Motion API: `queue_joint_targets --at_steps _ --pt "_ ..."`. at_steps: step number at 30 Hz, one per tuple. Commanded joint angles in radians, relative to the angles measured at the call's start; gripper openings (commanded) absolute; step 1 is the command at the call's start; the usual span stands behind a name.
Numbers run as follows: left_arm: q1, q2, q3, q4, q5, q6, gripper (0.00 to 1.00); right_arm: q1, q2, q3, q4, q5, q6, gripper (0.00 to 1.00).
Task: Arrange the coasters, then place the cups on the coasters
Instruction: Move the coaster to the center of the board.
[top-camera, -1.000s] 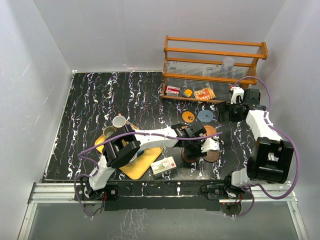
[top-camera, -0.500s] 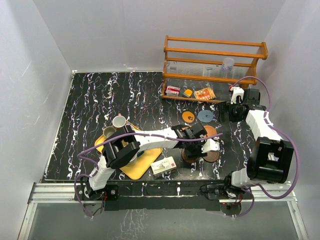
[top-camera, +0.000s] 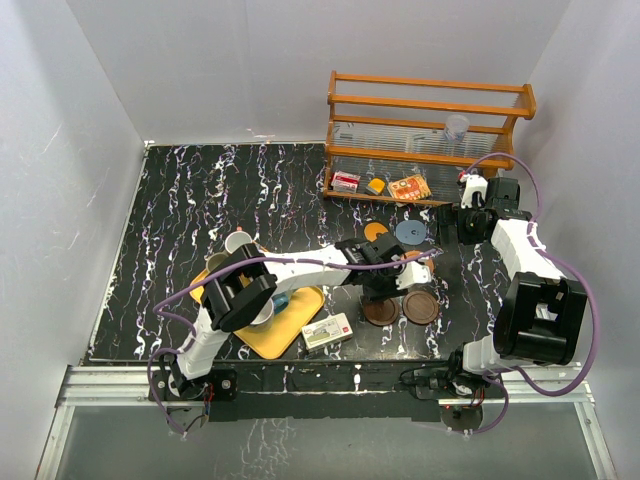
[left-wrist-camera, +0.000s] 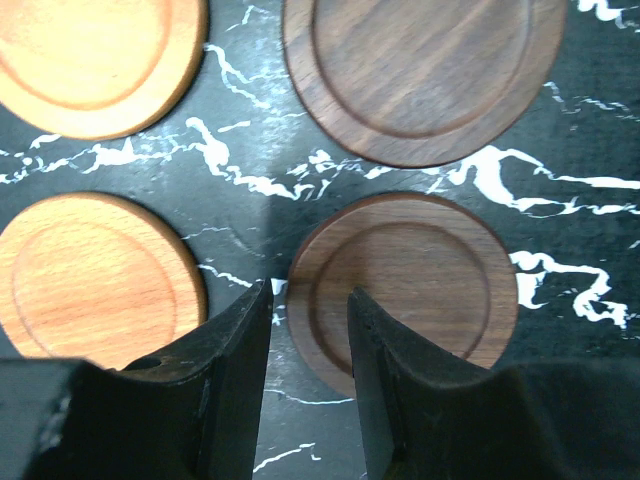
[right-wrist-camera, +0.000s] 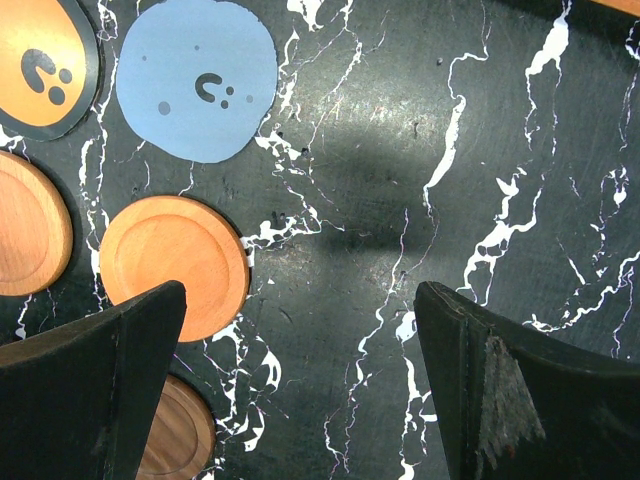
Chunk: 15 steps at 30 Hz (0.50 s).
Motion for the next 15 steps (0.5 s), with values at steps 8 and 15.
queue_joint_targets --at_steps 8,15 --pt "0.025 0.033 -0.02 -0.089 -0.095 0.014 0.34 -0.006 0.0 0.033 0.026 0.005 0.0 0.98" --pt "0.039 0.034 -0.016 -0.081 -0.109 -0.001 0.34 -0.005 0.001 0.031 0.025 0.005 -0.001 0.98"
